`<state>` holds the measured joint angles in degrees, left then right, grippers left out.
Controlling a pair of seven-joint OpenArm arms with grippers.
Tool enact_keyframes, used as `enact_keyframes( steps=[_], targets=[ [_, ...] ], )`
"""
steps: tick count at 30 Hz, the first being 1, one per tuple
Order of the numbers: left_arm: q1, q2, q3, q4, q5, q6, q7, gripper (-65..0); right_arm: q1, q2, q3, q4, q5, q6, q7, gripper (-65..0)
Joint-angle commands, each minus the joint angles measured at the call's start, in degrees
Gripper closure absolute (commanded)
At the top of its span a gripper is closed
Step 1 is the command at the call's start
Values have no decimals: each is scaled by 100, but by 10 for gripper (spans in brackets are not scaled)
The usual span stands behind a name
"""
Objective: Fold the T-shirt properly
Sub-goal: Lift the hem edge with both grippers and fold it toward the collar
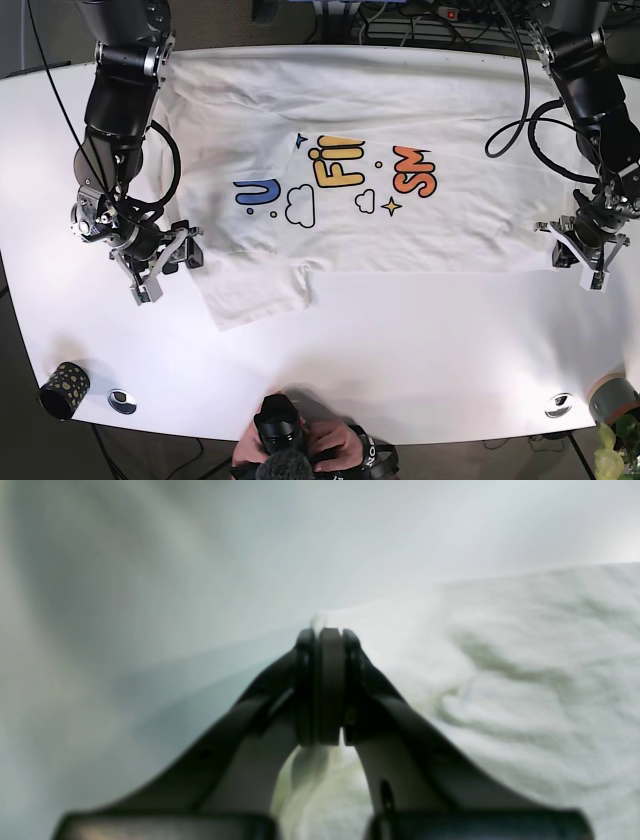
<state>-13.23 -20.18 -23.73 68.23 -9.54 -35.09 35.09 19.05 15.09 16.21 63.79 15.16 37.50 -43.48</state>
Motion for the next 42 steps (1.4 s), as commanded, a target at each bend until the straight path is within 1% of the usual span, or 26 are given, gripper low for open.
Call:
enact_keyframes(
  steps=[1,2,3,5,8,11,13,17,20,21,23,25,28,33,36,38,40,42],
  targets=[
    [-114,-105,3,118,-70,6,-103,0,253,78,19,-212,89,17,414,-458],
    [-114,-105,3,118,-70,6,-103,0,271,78,10,-353,89,17,573,-503],
    [-114,-105,3,118,-70,6,-103,0,306,78,1,-484,89,17,678,-528],
    [-114,-105,3,109,-70,6,-103,0,420,104,-16,-819,89,17,836,-556],
    [-114,-105,3,109,-70,6,-103,0,605,113,-16,-1258,89,17,951,-544],
    [-114,-105,3,109,-70,6,-103,0,693,113,-25,-1592,89,17,1118,-515],
    [-114,-105,3,109,-70,6,-103,0,702,78,-25,-1706,89,17,1232,-482],
    [-114,-105,3,109,-70,6,-103,0,702,60,-25,-1724,89,17,1258,-385],
    [-44,-105,3,109,-61,6,-103,0,711,-45,-25,-1715,89,17,1267,-260],
    [-26,-105,3,109,-61,6,-103,0,711,-63,-34,-1715,89,17,1267,-211],
    [-8,-105,3,109,-61,6,-103,0,772,-63,-34,-1715,89,17,1267,-92],
    [0,-105,3,109,-61,6,-103,0,798,-63,-34,-1715,89,17,1267,-5],
    [0,-105,3,118,-70,6,-103,0,807,-45,-34,-1680,89,17,1267,0],
    [-35,-105,-23,144,-79,-3,-103,0,737,-37,-34,-1153,89,17,1206,0],
    [-35,-105,-23,153,-88,-3,-103,0,658,-10,-25,-915,89,17,942,0],
    [-44,-105,-23,153,-105,-82,-103,0,623,51,-25,-651,89,17,784,0],
    [-44,-105,-32,153,-228,-267,-103,0,587,51,-25,-397,89,17,634,0],
    [-44,-113,-67,153,-501,-390,-103,0,500,69,-16,-168,89,17,485,0]
  ],
)
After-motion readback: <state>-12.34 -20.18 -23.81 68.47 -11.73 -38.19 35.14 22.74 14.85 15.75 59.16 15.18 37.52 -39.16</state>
